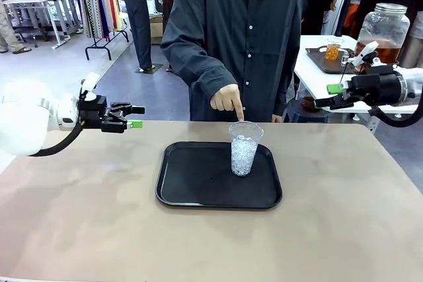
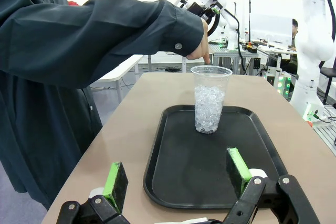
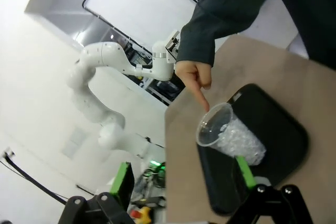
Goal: Pour the drink into the iced cup.
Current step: Pick up the iced cup indicated by the human and present it to them.
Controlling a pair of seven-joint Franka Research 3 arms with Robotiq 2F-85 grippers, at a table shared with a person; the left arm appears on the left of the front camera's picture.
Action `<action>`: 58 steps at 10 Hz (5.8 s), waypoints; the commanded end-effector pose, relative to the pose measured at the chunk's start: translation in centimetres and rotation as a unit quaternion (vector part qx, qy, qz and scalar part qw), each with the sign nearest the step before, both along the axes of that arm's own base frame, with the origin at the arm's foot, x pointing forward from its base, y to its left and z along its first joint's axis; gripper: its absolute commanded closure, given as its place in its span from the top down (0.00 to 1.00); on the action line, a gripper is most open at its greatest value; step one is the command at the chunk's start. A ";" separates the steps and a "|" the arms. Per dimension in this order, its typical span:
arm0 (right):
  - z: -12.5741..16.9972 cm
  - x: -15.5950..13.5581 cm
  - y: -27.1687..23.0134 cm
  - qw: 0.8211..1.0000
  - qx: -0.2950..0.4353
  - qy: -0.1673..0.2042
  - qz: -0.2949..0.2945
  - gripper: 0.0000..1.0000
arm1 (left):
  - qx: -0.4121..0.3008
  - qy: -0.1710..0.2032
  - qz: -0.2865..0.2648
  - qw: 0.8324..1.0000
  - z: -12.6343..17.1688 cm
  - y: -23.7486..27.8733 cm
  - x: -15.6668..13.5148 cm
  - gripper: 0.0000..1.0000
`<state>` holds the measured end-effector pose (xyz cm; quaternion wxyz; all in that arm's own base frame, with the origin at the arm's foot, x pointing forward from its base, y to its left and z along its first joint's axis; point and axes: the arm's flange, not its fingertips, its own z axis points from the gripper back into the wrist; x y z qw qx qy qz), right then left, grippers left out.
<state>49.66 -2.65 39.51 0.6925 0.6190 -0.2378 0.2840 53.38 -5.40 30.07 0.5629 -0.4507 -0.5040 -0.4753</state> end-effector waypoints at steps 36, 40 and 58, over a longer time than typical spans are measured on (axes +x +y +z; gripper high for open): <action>-17.5 0.5 13.3 0.925 0.045 -0.377 0.030 1.00 | 0.000 -0.003 0.001 1.000 0.2 0.0 0.2 1.00; -17.7 1.2 15.3 0.927 0.045 -0.370 0.041 1.00 | 0.000 -0.003 0.001 1.000 0.2 0.0 0.2 1.00; -18.0 1.9 20.0 0.935 0.058 -0.339 0.091 1.00 | 0.000 -0.003 0.001 1.000 0.2 0.0 0.2 1.00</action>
